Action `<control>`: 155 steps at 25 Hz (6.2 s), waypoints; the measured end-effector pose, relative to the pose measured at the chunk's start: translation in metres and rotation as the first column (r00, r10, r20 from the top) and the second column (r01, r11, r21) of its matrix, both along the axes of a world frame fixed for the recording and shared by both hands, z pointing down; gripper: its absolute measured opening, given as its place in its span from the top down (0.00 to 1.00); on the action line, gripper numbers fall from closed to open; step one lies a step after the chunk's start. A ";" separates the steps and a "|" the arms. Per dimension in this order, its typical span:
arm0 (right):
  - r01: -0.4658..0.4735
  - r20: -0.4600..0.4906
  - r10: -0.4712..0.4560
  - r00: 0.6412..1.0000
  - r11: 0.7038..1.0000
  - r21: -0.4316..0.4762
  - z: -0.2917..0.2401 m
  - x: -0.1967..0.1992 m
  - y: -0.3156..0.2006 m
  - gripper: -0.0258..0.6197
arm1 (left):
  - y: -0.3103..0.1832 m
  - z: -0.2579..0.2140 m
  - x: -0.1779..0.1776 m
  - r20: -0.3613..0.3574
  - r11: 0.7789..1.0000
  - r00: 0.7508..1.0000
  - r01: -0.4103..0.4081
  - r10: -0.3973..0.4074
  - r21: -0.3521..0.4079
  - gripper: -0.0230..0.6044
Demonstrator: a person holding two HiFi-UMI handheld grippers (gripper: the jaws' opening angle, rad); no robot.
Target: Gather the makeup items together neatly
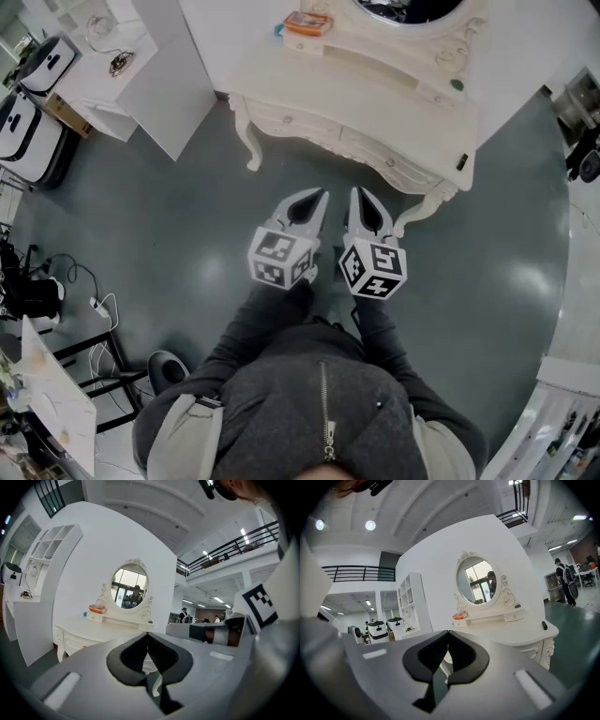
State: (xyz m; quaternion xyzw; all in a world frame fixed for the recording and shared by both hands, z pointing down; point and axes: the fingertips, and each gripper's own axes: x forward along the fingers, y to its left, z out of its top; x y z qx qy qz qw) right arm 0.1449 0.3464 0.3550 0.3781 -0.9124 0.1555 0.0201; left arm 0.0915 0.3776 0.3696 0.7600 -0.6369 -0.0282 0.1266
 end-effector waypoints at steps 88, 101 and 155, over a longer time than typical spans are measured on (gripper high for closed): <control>0.091 -0.049 -0.096 0.994 0.993 -0.080 0.040 -0.165 -0.441 0.95 | -0.432 0.040 -0.179 -0.061 0.994 0.996 0.066 -0.071 -0.084 0.95; 0.115 -0.060 -0.121 0.991 0.989 -0.090 0.044 -0.170 -0.455 0.96 | -0.454 0.041 -0.179 -0.057 0.993 0.996 0.063 -0.069 -0.100 0.95; 0.317 -0.493 -0.295 0.818 0.947 -0.041 0.012 -0.360 -0.560 0.75 | -0.568 0.008 -0.355 0.030 0.989 0.993 -0.108 0.111 -0.096 0.95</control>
